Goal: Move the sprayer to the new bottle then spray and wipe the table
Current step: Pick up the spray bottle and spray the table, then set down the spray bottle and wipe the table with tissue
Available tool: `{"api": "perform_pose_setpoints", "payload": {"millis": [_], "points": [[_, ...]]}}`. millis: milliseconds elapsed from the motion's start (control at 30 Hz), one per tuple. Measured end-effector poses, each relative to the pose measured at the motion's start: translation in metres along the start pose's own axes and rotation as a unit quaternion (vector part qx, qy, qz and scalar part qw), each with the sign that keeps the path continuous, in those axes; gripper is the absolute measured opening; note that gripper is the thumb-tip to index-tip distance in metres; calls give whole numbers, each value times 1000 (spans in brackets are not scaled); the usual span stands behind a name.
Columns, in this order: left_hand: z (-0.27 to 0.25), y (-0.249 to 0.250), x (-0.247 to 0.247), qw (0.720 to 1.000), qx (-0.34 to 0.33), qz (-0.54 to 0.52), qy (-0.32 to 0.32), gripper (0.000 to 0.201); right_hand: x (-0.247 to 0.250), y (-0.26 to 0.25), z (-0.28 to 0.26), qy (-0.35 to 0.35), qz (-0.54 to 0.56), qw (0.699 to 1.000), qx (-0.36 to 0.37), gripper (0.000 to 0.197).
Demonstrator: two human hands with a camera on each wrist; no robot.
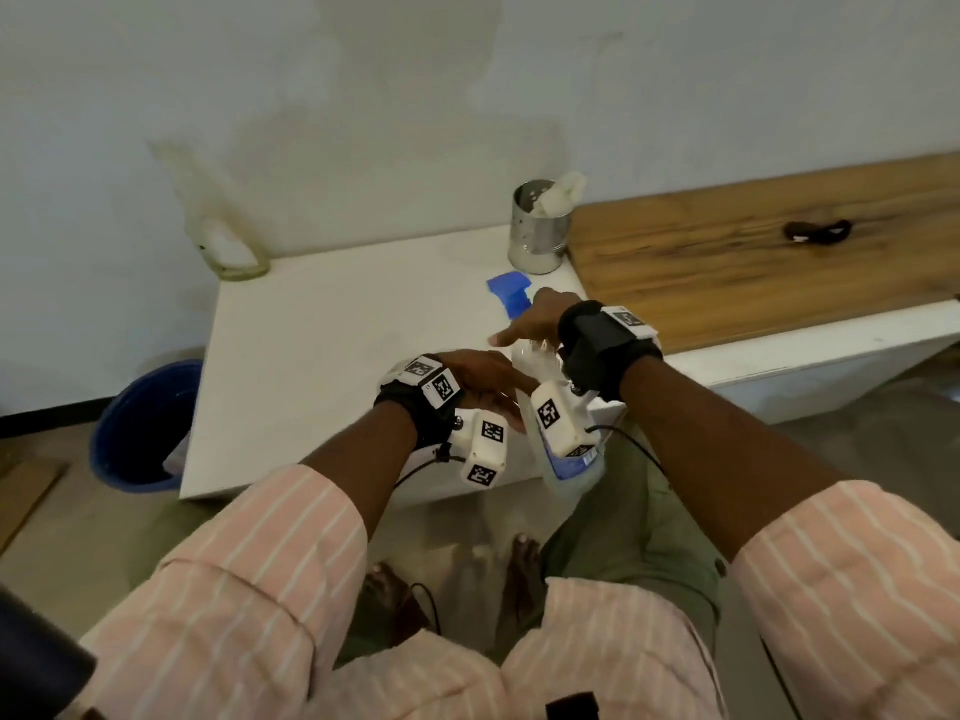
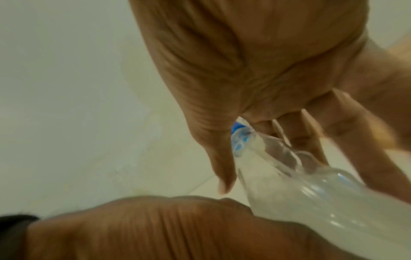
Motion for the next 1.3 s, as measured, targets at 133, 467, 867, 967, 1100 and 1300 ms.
{"api": "perform_pose_setpoints", "payload": {"millis": [133, 467, 867, 967, 1100, 1300], "points": [[9, 49, 8, 997, -47, 41, 40, 29, 51, 7, -1, 97, 78, 992, 25, 57], [40, 116, 17, 953, -160, 107, 236, 51, 124, 6, 31, 181, 218, 954, 100, 26], [73, 118, 21, 941, -140, 211, 225, 69, 150, 21, 72, 299, 267, 904, 147, 25], [73, 119, 27, 929, -151, 232, 244, 76, 141, 17, 70, 322, 237, 902, 165, 35], [69, 114, 32, 932, -156, 224, 237, 76, 129, 13, 67, 345, 211, 901, 159, 42], [63, 109, 36, 941, -159, 213, 210, 47, 101, 24, 14, 599, 189, 772, 96, 40]]}}
Point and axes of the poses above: each hand's wrist, its own z-axis towards the middle knuckle, its own x-axis out of the back of the hand, y = z × x, the point moved 6 cm from there along z, towards the middle knuckle, and after that the axes turned 5 degrees about -y, right-handed, at the moved point
